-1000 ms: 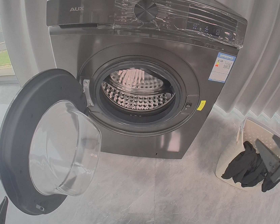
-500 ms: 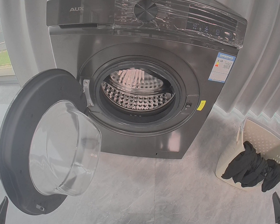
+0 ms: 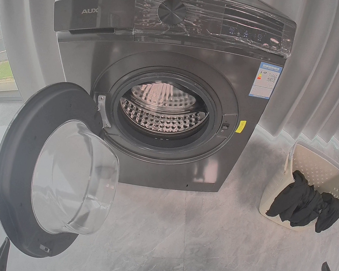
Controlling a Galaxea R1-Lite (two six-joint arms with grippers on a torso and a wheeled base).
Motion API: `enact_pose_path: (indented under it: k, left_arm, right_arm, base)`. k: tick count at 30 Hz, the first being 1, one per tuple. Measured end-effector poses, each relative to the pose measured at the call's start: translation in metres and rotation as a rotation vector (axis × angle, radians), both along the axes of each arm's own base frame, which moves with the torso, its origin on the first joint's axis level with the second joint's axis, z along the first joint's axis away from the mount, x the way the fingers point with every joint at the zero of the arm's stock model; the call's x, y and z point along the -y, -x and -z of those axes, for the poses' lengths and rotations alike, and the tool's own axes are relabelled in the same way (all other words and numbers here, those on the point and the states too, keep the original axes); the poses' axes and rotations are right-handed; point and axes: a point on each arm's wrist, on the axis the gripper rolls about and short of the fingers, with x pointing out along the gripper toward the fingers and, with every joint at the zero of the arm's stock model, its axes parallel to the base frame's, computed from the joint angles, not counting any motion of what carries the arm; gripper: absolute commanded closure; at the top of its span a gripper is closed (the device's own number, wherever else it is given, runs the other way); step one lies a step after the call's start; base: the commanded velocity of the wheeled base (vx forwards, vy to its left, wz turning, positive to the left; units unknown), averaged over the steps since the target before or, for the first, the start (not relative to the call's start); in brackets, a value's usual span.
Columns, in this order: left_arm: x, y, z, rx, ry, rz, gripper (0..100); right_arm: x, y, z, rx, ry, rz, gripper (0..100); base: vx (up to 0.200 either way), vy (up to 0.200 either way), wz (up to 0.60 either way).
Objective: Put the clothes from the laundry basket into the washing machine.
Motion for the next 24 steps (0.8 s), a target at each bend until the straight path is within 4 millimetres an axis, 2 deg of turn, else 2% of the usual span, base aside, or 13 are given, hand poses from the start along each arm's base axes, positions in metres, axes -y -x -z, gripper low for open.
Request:
enact_pose_path:
  k: [5, 12, 19, 24]
  left_arm:
    - [0.000, 0.000, 0.000, 0.000, 0.000, 0.000, 0]
    - [0.000, 0.000, 0.000, 0.000, 0.001, 0.000, 0]
    - [0.000, 0.000, 0.000, 0.000, 0.001, 0.000, 0]
    - [0.000, 0.000, 0.000, 0.000, 0.001, 0.001, 0]
  right_arm:
    - [0.000, 0.003, 0.002, 0.010, 0.005, -0.042, 0]
    - [0.001, 0.007, 0.018, -0.084, -0.001, -0.059, 0]
    - [0.006, 0.007, 0.022, -0.098, -0.036, 0.188, 0]
    - [0.008, 0.008, 0.024, -0.119, -0.059, 0.240, 0]
  base:
    - [0.000, 0.000, 0.00]
    - [0.000, 0.000, 0.00]
    - [0.000, -0.200, 0.00]
    - [0.000, -0.160, 0.00]
